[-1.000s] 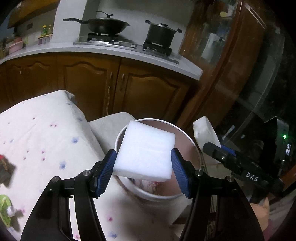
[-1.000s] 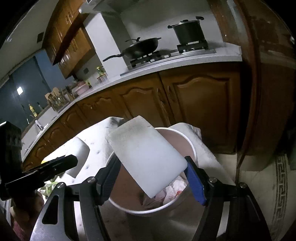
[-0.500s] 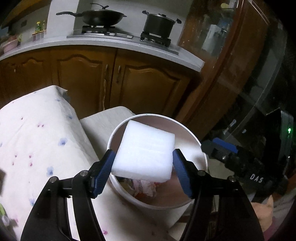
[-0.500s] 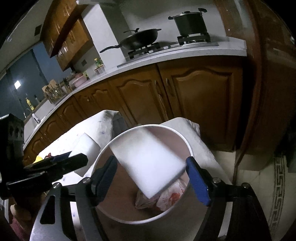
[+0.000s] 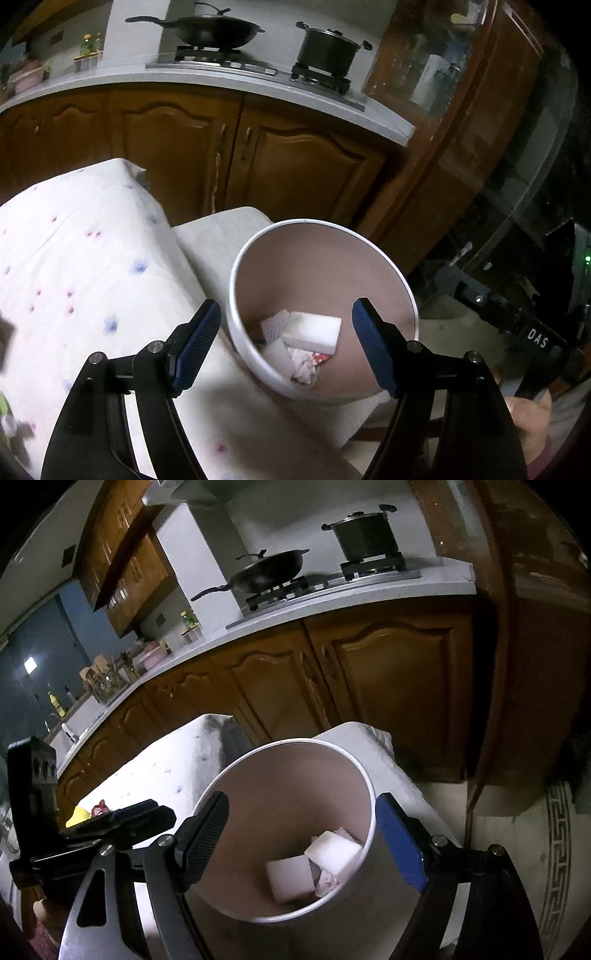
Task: Collect trash
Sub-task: 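Move both open tools back over the table toward the milk carton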
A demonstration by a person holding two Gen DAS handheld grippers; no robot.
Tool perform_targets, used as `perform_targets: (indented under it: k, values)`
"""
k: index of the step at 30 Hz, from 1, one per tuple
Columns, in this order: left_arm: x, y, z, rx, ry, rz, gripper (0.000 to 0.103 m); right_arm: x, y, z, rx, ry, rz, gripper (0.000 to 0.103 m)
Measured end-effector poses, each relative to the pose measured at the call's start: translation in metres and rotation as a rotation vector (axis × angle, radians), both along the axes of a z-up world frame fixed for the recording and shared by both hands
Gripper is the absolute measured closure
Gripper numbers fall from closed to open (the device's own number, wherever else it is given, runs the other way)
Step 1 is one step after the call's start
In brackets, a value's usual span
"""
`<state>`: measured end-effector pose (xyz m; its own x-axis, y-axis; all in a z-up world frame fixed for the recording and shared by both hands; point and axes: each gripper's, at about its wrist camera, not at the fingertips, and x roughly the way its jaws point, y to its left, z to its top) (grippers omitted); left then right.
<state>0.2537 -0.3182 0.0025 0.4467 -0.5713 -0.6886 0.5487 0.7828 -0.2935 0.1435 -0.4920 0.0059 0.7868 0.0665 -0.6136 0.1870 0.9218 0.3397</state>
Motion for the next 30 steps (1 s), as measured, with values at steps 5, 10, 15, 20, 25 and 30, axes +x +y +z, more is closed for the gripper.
perform_targets:
  k: [5, 10, 15, 20, 25, 30]
  values:
    - [-0.007, 0.025, 0.003, -0.014, 0.003, 0.037, 0.028, -0.010, 0.008, 0.009, 0.010, -0.046, -0.013, 0.014]
    - [-0.017, 0.061, 0.009, -0.027, -0.003, 0.083, 0.028, -0.016, 0.025, 0.014, 0.023, -0.075, 0.007, 0.014]
    - [-0.028, 0.106, 0.012, -0.037, -0.006, 0.155, 0.028, -0.015, 0.048, 0.015, 0.055, -0.081, 0.045, 0.014]
    - [-0.034, 0.150, 0.014, -0.036, -0.014, 0.233, 0.028, -0.007, 0.076, 0.016, 0.065, -0.079, 0.102, 0.013]
    - [-0.039, 0.191, 0.016, -0.035, -0.010, 0.302, 0.028, 0.000, 0.106, 0.017, 0.078, -0.080, 0.162, 0.013]
    - [-0.046, 0.231, 0.019, -0.044, -0.015, 0.375, 0.026, 0.006, 0.132, 0.016, 0.080, -0.073, 0.211, 0.013]
